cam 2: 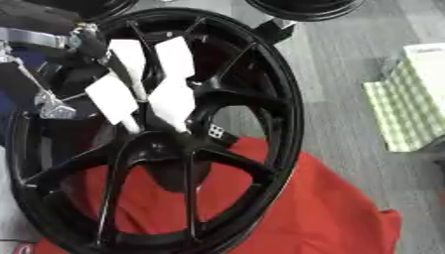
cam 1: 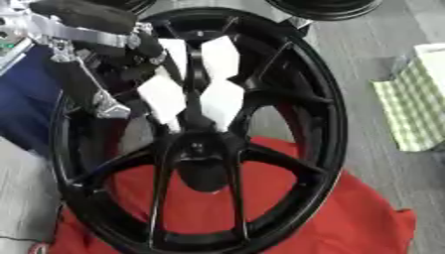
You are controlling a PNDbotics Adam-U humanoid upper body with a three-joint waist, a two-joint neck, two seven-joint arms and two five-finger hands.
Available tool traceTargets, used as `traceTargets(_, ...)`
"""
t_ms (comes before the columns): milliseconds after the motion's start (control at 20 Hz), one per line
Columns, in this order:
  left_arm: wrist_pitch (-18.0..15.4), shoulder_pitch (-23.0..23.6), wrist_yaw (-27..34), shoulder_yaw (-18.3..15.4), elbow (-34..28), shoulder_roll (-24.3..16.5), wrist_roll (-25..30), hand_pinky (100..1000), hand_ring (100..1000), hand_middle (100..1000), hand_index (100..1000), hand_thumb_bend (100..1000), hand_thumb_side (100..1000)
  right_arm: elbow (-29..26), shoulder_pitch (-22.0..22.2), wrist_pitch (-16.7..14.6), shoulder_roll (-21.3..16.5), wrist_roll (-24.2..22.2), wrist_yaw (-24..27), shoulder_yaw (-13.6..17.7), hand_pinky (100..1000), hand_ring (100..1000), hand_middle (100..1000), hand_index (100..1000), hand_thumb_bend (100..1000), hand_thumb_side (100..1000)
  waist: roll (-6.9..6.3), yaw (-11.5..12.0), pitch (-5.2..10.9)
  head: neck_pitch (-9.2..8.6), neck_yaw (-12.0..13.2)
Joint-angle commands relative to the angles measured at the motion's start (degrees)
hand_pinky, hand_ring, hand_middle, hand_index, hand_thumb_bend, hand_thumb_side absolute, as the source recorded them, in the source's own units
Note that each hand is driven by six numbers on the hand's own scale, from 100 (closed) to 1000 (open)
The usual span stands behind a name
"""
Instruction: Pull the pin out of the wheel hub.
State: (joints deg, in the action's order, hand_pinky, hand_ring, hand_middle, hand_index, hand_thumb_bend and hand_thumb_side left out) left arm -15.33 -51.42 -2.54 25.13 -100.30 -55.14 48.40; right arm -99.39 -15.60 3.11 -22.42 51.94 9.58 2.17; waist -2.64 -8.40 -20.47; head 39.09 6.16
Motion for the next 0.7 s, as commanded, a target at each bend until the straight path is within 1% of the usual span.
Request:
traceTargets(50, -1.2, -1.19, 0.34, -1.69, -0.78, -1.05, 0.38, 100, 100, 214, 408, 100, 200, -0.48, -0.49, 0.18, -0.82, 0.02, -0.1, 0.69, 433, 580, 516, 717, 434, 676, 0.25, 0.1, 1.14, -0.62, 0.09)
traceTargets(700, -0.06, -1.85, 1.27, -3.07, -1.67, -0.88, -1.39, 100, 100, 174, 383, 100, 227, -0.5, -0.43, 0.25, -0.85, 0.02, -0.34, 0.8, 433, 580, 516, 717, 441, 675, 0.26, 0.28, 1.47, -0.84, 0.01)
